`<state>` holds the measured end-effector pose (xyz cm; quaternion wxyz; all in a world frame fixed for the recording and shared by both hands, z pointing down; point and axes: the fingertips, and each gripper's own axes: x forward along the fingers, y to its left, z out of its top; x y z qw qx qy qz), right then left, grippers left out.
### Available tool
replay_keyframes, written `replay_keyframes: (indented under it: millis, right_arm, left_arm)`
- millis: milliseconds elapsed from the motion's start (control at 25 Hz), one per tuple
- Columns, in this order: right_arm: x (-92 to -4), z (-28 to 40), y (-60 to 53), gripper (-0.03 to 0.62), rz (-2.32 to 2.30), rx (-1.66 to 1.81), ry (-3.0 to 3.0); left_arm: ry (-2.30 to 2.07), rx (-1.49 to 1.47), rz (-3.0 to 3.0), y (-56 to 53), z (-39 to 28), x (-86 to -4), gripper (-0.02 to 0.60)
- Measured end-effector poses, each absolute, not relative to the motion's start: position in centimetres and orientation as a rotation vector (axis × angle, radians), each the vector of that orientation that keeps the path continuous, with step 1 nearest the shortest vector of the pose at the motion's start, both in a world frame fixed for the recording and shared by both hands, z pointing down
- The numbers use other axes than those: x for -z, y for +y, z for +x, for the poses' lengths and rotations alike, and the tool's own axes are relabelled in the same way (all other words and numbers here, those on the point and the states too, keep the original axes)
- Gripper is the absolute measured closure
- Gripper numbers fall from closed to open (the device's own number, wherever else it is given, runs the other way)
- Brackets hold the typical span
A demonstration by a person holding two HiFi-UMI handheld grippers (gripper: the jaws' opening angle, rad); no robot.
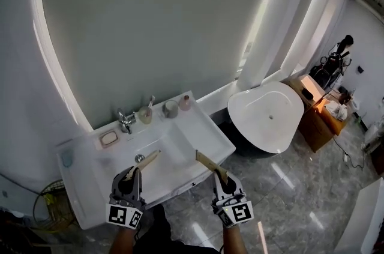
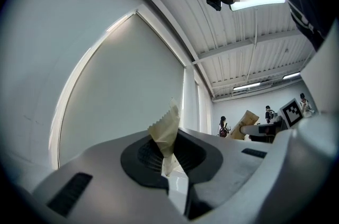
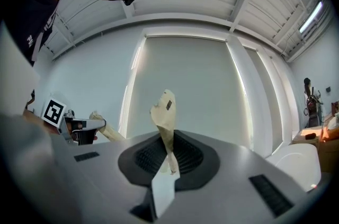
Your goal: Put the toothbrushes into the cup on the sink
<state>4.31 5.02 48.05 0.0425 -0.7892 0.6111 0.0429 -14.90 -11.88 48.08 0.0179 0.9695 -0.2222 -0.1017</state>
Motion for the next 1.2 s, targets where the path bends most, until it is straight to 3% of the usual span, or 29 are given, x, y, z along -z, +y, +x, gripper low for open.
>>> replay_keyframes:
  millis: [640,1200]
  right_arm:
    - [-46.9,8.2,-10.3,0.546,-2.438,-0.156,1.886]
    - [-45.6,12.9,-12.4,0.546,-2.401,-0.041,1.850]
  left_arm:
    - [-0.635,0.349,2.999,-26.3,-10.1,-47.0,0.537]
    - [-0.617,0.328,3.013,-27.1,-7.4,-44.6,0.537]
